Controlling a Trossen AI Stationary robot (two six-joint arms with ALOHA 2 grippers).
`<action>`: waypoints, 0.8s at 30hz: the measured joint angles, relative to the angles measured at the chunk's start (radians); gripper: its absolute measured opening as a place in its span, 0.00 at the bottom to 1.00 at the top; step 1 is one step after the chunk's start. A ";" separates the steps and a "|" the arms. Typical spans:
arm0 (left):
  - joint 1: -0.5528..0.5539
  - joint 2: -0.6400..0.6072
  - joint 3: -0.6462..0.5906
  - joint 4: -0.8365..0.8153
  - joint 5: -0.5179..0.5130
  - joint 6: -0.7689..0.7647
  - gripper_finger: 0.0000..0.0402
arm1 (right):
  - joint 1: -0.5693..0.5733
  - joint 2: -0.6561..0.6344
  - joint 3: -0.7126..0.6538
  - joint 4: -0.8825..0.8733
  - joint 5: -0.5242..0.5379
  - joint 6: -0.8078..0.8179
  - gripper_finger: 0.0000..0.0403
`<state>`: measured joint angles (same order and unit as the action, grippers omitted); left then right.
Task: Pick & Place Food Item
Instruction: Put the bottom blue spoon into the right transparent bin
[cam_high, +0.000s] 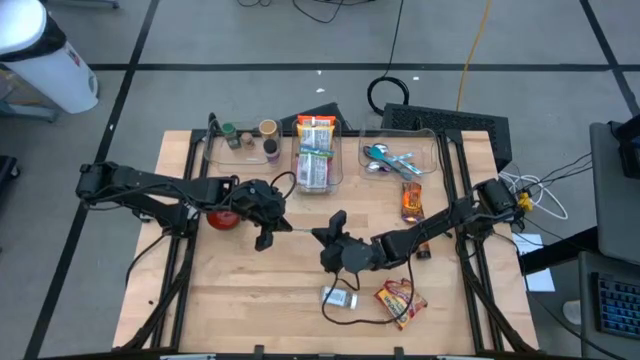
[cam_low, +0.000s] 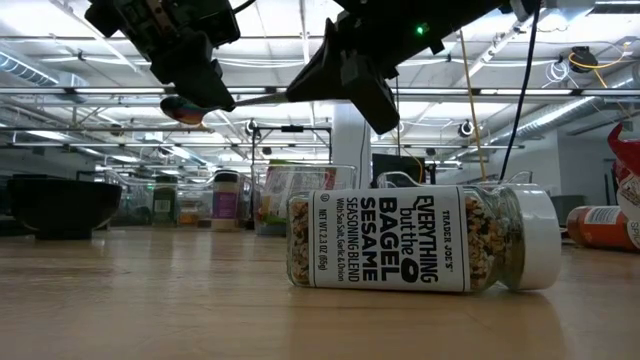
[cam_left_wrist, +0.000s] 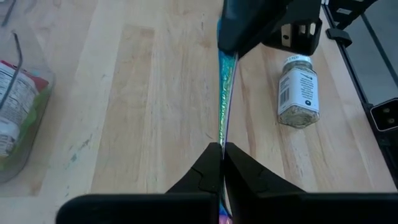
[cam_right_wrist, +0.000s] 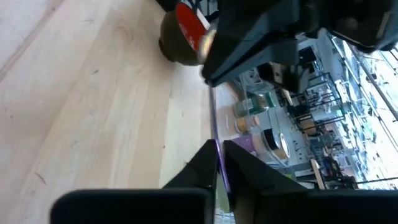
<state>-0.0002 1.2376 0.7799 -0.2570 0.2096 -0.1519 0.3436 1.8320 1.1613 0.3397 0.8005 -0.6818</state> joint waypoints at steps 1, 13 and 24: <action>0.000 -0.001 0.000 0.000 0.000 0.000 0.02 | 0.000 0.000 0.000 0.000 0.000 0.000 0.02; 0.001 -0.003 0.000 0.072 -0.005 -0.011 0.12 | -0.002 0.000 0.001 0.029 0.012 0.014 0.00; 0.001 -0.003 -0.001 0.181 0.057 0.115 0.26 | -0.002 -0.002 0.003 0.047 0.017 0.012 0.00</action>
<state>0.0006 1.2350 0.7792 -0.0761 0.2662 -0.0371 0.3420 1.8301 1.1645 0.3862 0.8176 -0.6695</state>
